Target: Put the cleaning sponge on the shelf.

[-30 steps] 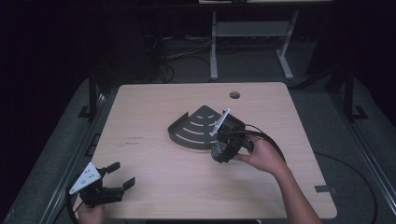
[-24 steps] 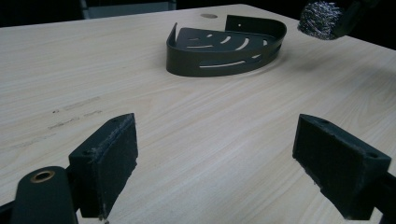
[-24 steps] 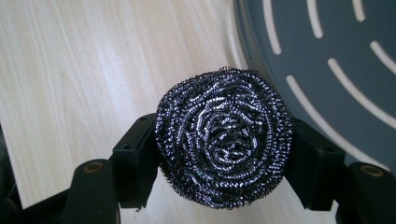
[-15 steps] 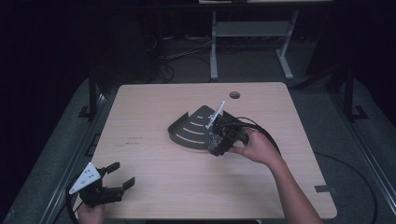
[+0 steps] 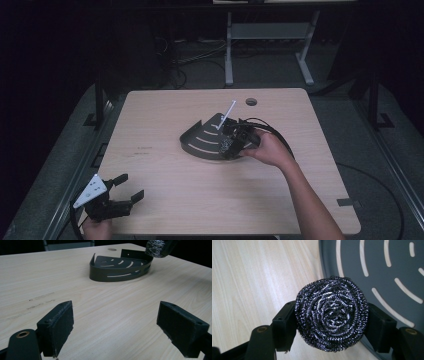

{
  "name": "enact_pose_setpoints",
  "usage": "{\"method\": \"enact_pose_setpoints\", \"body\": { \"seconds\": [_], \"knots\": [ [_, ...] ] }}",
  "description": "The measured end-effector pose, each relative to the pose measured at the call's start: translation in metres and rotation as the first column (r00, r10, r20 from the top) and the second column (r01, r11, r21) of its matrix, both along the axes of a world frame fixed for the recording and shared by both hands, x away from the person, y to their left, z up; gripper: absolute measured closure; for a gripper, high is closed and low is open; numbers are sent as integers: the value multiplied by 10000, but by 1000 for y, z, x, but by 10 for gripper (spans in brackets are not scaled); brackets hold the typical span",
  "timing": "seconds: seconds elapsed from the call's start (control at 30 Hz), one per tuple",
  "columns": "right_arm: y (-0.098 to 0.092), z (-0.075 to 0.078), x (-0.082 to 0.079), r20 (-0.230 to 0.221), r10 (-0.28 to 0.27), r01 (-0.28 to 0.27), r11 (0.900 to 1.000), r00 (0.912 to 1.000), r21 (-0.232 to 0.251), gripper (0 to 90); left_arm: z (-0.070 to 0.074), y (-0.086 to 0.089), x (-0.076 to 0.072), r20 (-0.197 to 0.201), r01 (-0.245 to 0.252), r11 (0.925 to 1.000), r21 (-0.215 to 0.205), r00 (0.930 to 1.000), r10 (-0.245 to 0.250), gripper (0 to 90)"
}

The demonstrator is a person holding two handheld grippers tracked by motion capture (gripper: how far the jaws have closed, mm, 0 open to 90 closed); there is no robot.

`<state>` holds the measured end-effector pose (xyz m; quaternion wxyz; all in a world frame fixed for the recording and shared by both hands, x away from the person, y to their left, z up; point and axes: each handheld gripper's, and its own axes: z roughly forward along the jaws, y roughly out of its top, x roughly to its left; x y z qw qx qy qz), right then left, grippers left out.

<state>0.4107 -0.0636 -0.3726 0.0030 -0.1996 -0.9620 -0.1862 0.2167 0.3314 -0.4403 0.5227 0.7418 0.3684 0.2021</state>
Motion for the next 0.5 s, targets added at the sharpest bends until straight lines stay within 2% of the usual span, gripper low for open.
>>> {"method": "enact_pose_setpoints", "body": {
  "seconds": [0.3,0.5],
  "knots": [
    [5,-1,15,-79,-177,177,9998,9998,0,329,0,1,0,30,-16,10000,-9,10000,16,133],
    [7,-9,22,-194,-300,299,9995,9994,-53,329,0,1,0,34,-10,10000,-20,10000,10,133]
  ]
}}
